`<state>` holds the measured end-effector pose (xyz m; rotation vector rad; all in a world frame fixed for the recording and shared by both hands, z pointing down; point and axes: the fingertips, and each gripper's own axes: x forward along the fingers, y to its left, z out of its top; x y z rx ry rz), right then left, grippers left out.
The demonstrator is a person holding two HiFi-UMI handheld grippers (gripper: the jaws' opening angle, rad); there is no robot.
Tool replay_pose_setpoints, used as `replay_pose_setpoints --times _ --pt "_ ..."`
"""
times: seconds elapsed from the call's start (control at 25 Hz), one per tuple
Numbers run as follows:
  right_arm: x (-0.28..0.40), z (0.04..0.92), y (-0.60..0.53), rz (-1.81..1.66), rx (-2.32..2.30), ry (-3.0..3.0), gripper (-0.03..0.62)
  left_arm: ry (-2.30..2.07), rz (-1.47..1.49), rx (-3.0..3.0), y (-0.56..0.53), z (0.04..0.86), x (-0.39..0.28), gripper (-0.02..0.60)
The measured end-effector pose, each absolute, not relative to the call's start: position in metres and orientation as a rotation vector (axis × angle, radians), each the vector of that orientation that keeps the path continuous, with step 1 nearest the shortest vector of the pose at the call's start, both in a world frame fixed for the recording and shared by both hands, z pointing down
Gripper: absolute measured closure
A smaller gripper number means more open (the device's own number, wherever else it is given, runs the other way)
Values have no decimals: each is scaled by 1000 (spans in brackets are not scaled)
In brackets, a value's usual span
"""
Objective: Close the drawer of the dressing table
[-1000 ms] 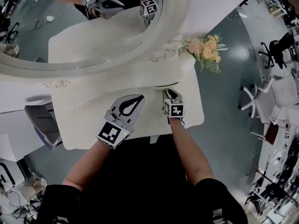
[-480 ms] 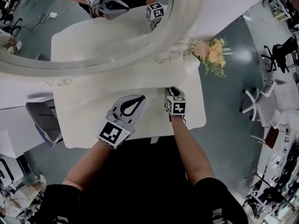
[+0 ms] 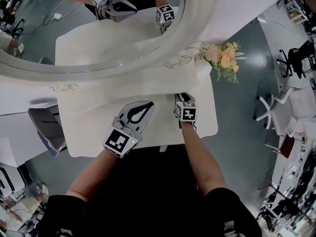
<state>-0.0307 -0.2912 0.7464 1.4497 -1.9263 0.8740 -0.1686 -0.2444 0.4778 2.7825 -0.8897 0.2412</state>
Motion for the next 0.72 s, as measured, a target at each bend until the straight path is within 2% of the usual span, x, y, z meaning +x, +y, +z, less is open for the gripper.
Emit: replay_pose_setpoints --times 0.32,0.72 --pt "-23 717 -261 878 1401 -1979 485 -884 222 2811 -235 468 -157 588" --pt "-31 580 -232 631 1255 -2450 494 -965 180 2823 -211 451 -126 588"
